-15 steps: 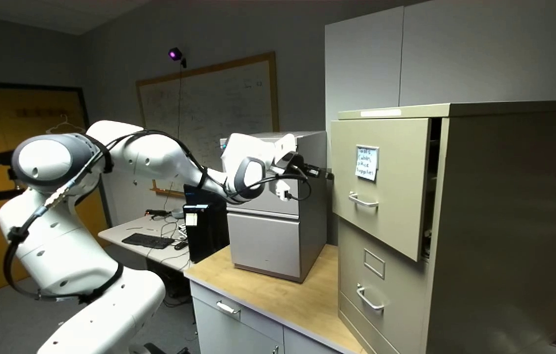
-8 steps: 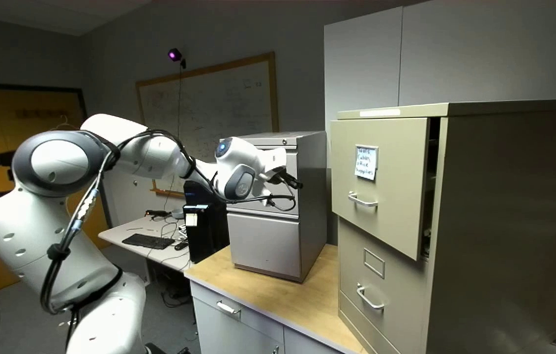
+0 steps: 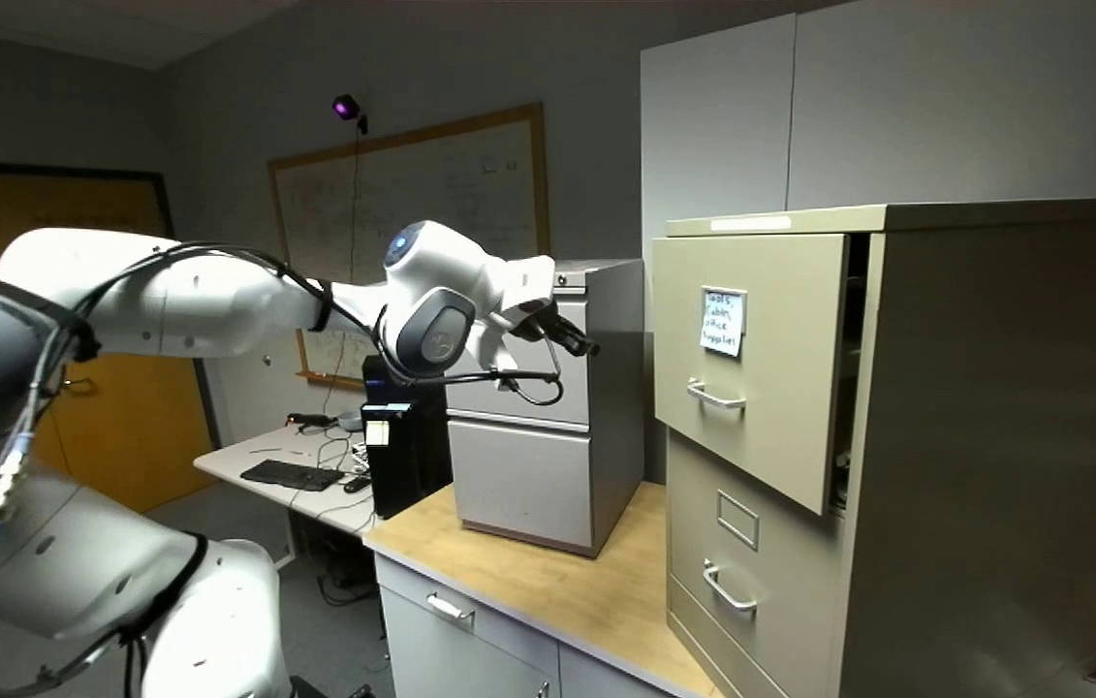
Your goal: Close the top drawer of the right cabinet
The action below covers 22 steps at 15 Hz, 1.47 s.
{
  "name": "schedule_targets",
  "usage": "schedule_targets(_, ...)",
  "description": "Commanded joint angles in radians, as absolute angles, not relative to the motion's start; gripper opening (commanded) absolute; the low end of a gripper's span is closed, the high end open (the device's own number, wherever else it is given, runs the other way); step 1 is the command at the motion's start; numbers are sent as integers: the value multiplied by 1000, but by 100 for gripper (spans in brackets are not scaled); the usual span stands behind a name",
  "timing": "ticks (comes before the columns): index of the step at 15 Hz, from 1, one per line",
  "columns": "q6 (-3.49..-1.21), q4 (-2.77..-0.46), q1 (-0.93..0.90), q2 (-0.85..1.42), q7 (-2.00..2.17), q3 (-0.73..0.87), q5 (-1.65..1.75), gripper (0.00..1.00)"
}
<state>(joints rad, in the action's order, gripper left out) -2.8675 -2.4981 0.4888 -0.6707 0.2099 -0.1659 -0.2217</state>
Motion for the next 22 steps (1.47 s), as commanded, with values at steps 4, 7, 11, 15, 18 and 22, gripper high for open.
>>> schedule_targets(4, -2746, -2556, 518, -873, 267, -4, -75, 0)
schedule_targets(7, -2869, -2539, 528, -827, 255, 8, -42, 0)
schedule_targets(11, -3050, -2489, 515, -692, 238, 2, -30, 0)
schedule_targets(15, -3173, -2421, 482, -521, 221, -15, -45, 0)
schedule_targets(18, -3226, -2352, 477, -401, 220, -40, -31, 0)
schedule_targets(22, -3277, -2260, 562, -271, 217, -109, 4, 0)
